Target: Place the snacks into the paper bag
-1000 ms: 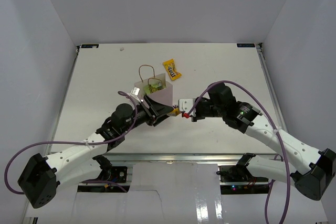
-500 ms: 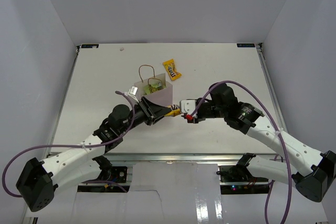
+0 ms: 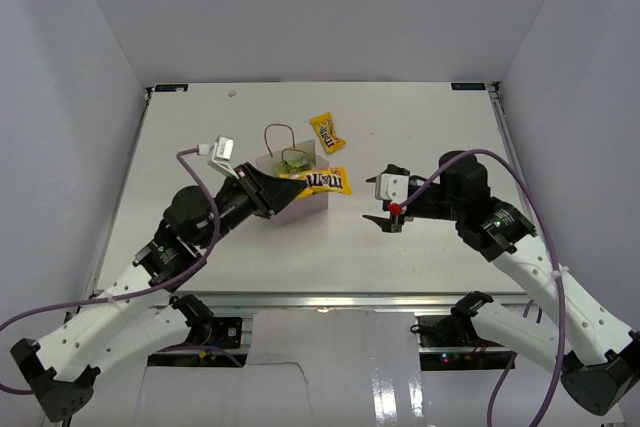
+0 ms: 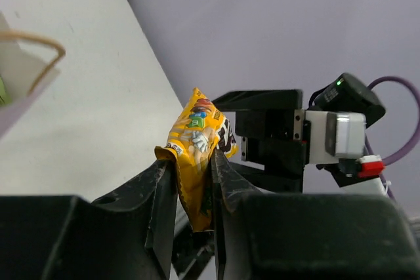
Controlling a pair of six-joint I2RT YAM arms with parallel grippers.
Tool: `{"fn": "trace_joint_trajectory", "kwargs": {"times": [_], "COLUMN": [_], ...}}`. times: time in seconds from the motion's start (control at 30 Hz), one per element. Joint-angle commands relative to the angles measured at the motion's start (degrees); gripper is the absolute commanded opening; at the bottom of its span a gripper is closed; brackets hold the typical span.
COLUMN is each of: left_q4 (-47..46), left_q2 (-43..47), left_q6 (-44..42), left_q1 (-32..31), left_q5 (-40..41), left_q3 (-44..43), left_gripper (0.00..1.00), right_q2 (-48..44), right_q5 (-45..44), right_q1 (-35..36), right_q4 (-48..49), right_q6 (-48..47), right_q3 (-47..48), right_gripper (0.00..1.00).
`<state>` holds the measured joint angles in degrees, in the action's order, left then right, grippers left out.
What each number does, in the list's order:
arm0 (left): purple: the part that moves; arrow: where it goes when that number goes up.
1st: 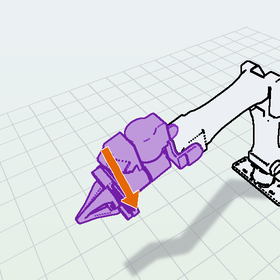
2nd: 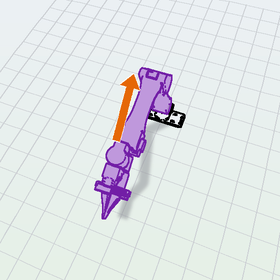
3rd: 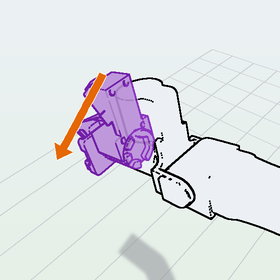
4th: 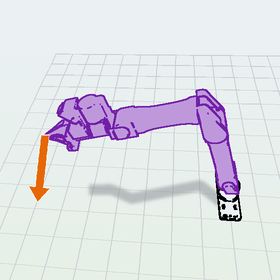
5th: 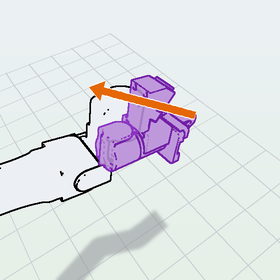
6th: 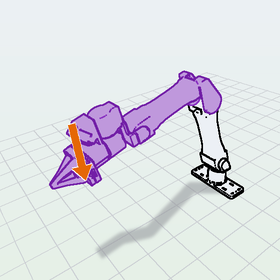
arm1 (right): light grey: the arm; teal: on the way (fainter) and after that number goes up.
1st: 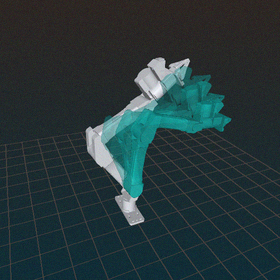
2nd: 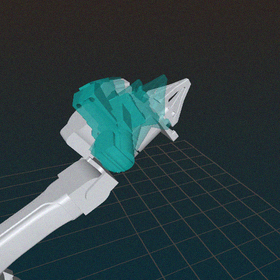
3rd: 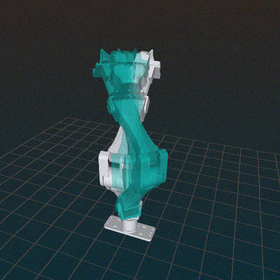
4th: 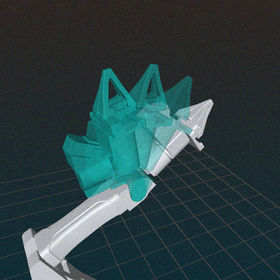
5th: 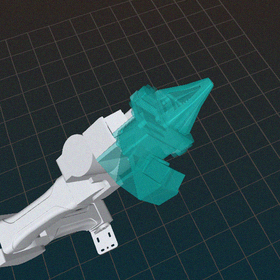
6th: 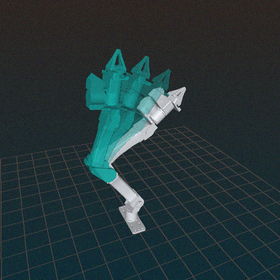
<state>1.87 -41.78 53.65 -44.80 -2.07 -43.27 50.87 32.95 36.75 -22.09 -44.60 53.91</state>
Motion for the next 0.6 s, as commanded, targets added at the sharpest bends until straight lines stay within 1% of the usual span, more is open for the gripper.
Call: {"fn": "trace_joint_trajectory", "kwargs": {"times": [0.0,0.03,0.07,0.13,0.17,0.23,0.27,0.3,0.37,0.4,0.43,0.5,0.57], "left_q4": [10.77,12.18,14.8,17.02,19.38,21.5,21.86,21.86,21.43,20.81,19.33,16.87,13.61], "left_q2": [2.67,2.58,2.41,1.79,1.01,0.12,-0.75,-1.19,-2.34,-3.65,-4.36,-6.28,-7.7], "left_q6": [-13.73,-15.57,-19.25,-23.74,-28.29,-34.11,-36.66,-41.82,-47.21,-52.19,-54.68,-61.69,-65.58], "left_q1": [-0.03,-0.03,-0.12,-0.03,-0.12,-0.12,-0.12,-0.03,-0.03,-0.12,-0.12,-0.03,-0.03], "left_q5": [6.72,7.51,9.17,10.5,12.42,14.54,16.9,17.88,18.67,19.11,18.77,18.76,18.24], "left_q3": [-8.49,-10.15,-13.3,-16.13,-18.85,-20.97,-21.85,-23.08,-23.97,-24.23,-24.23,-23.19,-22.92], "left_gripper": [0.06,0.05,0.04,0.03,0.03,0.02,0.02,0.02,0.03,0.03,0.03,0.04,0.06], "right_q2": [-3.4,-3.85,-4.55,-4.82,-4.64,-4.29,-4.2,-4.03,-3.68,-3.41,-3.15,-2.36,-2.53], "right_q5": [3.26,3.35,3.61,3.79,4.05,5.27,6.07,6.94,9.49,10.55,12.12,12.49,12.67], "right_q1": [-3.52,-4.4,-6.32,-8.18,-9.93,-11.78,-13.53,-14.51,-16.96,-17.76,-18.81,-19.35,-20.05], "right_q4": [1.08,1.86,2.31,3.71,4.07,5.81,6.52,7.4,10.73,11.71,12.24,12.33,12.33], "right_q6": [2.06,2.41,3.46,4.52,5.3,6.27,6.8,7.76,9.17,9.88,10.49,10.67,10.59], "right_q3": [0.85,-0.2,-0.82,-2.14,-3.45,-5.03,-7.04,-8.11,-11.61,-12.77,-13.56,-14.27,-14.36], "right_gripper": [0.75,0.76,0.76,0.77,0.77,0.77,0.77,0.77,0.77,0.77,0.77,0.77,0.77]}}
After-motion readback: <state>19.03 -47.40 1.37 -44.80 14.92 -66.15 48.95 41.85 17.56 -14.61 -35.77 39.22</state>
